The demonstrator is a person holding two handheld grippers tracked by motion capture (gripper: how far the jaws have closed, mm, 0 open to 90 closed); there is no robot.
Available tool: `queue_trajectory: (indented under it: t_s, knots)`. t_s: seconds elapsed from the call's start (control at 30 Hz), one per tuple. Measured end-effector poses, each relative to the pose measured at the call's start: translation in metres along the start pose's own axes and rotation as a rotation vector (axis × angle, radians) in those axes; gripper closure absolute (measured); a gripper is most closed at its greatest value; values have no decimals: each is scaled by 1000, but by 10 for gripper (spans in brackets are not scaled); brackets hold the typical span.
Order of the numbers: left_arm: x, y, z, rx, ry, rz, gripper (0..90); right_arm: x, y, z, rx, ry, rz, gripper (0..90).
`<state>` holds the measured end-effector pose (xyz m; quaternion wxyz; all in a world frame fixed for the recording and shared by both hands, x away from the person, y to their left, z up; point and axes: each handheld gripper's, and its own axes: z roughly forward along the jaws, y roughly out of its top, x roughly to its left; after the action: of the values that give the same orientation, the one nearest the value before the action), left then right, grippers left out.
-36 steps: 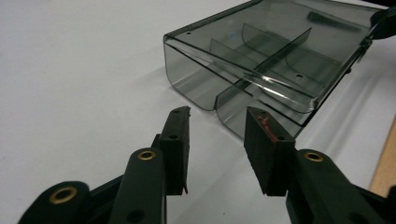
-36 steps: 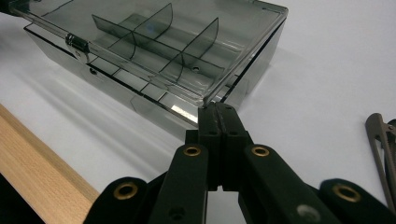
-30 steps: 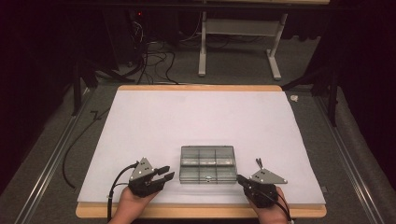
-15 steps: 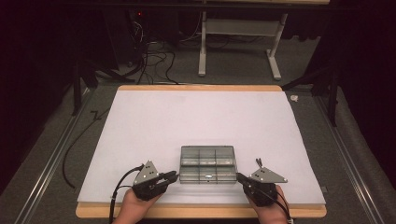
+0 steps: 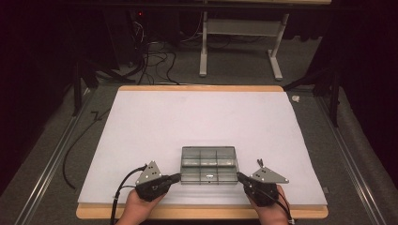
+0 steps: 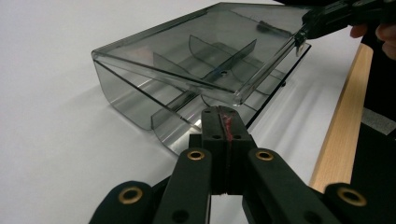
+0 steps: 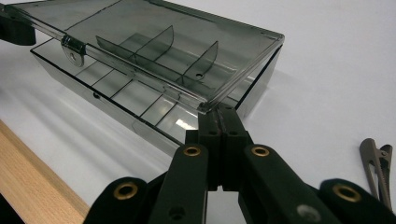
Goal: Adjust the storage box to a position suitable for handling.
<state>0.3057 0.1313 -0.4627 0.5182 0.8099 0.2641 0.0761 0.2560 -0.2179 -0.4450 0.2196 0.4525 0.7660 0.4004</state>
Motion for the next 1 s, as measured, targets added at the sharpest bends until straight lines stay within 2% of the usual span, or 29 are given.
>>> queue_trajectory:
  t_s: [0.33,0.5,0.6,1.0]
  knots:
    - [-2,5,6,-20,19,21,899,0,0,0,-6,5,-2,900]
    - [1,10,8,-43,29,12,899,0,-1,1,-1,8,1,900]
    - [4,14,9,-35,37,16,899,0,-1,1,1,9,3,900]
    - [11,26,17,-61,64,21,899,1,-2,0,4,13,3,900]
